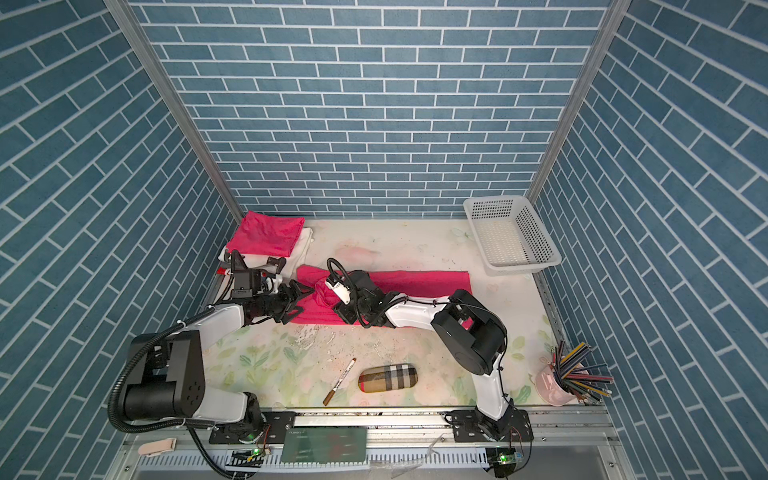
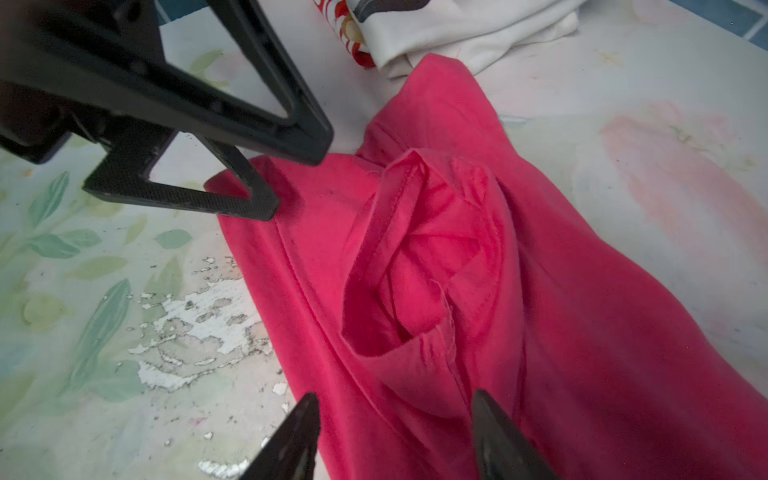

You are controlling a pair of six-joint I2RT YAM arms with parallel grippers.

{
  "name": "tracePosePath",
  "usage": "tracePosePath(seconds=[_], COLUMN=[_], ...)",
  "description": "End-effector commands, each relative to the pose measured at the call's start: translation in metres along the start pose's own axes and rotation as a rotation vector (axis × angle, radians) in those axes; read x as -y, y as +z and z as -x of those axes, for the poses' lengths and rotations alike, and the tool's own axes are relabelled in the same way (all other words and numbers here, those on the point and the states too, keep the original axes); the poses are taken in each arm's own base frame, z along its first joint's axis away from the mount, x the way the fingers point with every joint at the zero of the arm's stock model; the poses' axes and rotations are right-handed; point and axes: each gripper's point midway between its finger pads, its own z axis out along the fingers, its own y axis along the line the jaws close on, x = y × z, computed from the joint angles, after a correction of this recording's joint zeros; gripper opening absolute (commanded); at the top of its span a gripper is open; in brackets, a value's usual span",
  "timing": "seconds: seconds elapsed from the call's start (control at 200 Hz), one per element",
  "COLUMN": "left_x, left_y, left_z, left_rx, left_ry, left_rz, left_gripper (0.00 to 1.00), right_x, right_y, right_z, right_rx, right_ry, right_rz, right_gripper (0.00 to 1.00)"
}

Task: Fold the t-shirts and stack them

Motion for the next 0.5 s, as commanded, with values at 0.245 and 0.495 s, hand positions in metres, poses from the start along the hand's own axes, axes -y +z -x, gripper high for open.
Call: tracePosePath(seconds=[0.245, 0.495], left_x=[-0.036, -0.061], left_y=[0.005, 0.008], left_z=[0.008, 0.006], left_rx=[0.033, 0.026], left_ry=[-0.050, -0.071], left_rz=[0.002, 0.051], left_gripper=[0.86, 0.86], right_x=[0.000, 0.018], right_y=[0.039, 0.040], right_z=[0.006, 0.016], right_rx=[0.009, 0.024], right_ry=[-0.057, -0.039], right_rz=[0.010, -0.082], right_gripper=[0.38, 0.00])
